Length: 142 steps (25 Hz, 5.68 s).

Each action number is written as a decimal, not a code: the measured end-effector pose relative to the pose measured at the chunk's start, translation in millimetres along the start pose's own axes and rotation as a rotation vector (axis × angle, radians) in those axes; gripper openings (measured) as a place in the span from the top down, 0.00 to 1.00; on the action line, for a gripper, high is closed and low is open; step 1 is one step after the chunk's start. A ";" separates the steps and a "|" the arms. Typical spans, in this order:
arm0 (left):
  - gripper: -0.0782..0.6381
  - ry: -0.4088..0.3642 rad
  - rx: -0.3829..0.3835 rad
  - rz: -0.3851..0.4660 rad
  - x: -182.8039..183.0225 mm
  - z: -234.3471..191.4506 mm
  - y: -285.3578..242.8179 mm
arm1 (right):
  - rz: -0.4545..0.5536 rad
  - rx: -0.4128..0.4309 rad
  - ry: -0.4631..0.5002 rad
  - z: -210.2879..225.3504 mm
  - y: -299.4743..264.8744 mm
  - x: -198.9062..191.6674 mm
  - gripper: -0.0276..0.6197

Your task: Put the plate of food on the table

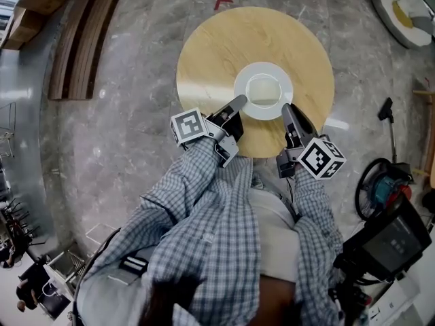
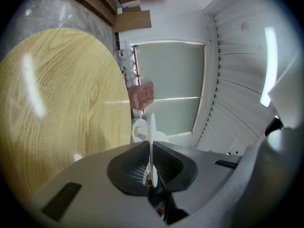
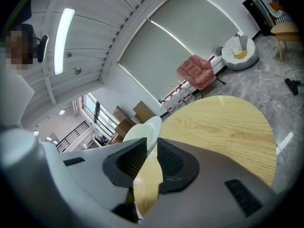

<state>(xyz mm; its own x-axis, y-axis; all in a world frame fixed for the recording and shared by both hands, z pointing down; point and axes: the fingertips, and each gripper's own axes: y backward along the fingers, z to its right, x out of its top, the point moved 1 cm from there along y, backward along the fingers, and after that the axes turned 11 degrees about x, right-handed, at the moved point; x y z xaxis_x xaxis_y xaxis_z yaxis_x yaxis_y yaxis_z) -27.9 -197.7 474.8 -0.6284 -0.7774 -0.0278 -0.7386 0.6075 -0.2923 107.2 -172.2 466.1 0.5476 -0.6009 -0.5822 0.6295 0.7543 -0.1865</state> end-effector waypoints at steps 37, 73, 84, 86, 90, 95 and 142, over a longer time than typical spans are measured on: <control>0.86 0.027 0.263 -0.091 12.0 -119.3 -32.3 | -0.189 -0.175 -0.153 96.6 -37.5 -71.3 0.85; 0.87 0.009 0.379 -0.104 5.2 -151.4 -37.5 | -0.369 -0.255 0.044 119.4 -30.8 -95.0 0.81; 0.87 0.023 0.384 -0.099 5.6 -151.7 -39.4 | -0.804 -0.064 1.081 51.0 -49.9 -134.7 0.81; 0.87 0.018 0.383 -0.100 6.8 -151.6 -39.1 | -0.897 -0.027 1.253 46.8 -52.1 -149.9 0.81; 0.87 0.017 0.384 -0.100 6.6 -151.2 -39.1 | -0.997 -0.020 1.453 51.2 -55.0 -164.9 0.81; 0.87 0.019 0.385 -0.101 4.0 -151.5 -38.8 | -1.047 -0.032 1.592 58.1 -56.2 -166.3 0.83; 0.88 -0.322 0.280 -0.162 -19.4 -113.1 13.0 | -0.912 -0.052 1.258 48.4 -54.3 -142.0 0.89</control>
<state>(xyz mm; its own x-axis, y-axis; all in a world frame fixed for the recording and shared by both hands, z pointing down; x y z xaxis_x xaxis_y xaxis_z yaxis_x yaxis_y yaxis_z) -52.8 -156.2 579.7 -0.3690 -0.8970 -0.2434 -0.6988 0.4404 -0.5637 21.9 -140.7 597.2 -0.8117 -0.2642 -0.5210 0.4469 0.2936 -0.8451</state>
